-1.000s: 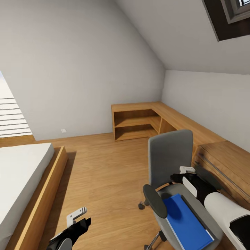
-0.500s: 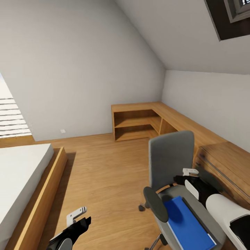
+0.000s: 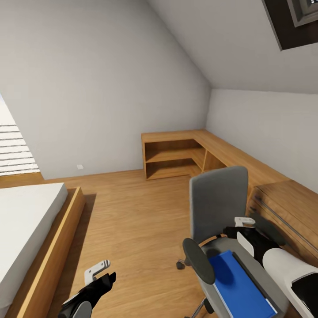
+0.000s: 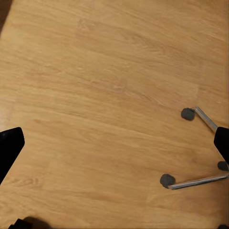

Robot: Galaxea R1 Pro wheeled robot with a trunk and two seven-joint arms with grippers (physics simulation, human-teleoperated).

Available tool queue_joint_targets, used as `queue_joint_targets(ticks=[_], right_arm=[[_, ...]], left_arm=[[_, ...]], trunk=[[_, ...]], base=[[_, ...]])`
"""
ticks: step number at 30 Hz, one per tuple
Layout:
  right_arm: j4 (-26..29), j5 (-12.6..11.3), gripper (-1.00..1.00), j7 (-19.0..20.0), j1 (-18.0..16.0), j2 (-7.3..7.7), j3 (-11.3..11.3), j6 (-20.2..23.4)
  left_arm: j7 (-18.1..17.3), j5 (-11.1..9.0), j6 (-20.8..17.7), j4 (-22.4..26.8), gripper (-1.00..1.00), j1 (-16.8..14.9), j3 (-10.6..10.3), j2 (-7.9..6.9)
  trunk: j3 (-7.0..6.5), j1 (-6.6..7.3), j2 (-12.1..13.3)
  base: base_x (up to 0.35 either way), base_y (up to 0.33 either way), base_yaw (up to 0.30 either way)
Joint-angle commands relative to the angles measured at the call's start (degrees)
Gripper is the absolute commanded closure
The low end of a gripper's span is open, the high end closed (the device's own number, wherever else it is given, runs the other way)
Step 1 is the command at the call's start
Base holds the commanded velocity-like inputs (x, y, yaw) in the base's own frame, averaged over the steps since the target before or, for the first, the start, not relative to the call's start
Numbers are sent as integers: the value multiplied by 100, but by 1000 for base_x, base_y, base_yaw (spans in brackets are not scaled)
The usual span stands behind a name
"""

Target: In the bedroom, organize the workspace by keeping the computer under the desk, ensuring the monitor is on the desk, placing the keyboard on the desk next to the monitor, placing the mouse on the desk next to the keyboard, moving the folder from the swivel chair onto the desk next to the mouse, stacking the notebook on top of the folder with the pen on top of the notebook, and positioning the swivel chair next to the desk.

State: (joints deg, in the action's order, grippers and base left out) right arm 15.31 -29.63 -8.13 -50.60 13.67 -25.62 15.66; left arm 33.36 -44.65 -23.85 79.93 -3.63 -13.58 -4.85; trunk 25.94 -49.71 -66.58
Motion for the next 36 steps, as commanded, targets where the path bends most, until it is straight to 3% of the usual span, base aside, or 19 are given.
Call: queue_joint_targets(ticks=[1,36], right_arm=[[17,-53,-100,-39,-2,6,-48,33],[18,71,-100,-39,-2,-13,-57,-14]], left_arm=[[52,-44,-5,10,-100,-5,-14,-4],[60,-44,-5,3,-100,-6,-31,2]], trunk=[[25,-23,-46],[653,-792,-1450]], base=[[0,0,0],[0,0,0]])
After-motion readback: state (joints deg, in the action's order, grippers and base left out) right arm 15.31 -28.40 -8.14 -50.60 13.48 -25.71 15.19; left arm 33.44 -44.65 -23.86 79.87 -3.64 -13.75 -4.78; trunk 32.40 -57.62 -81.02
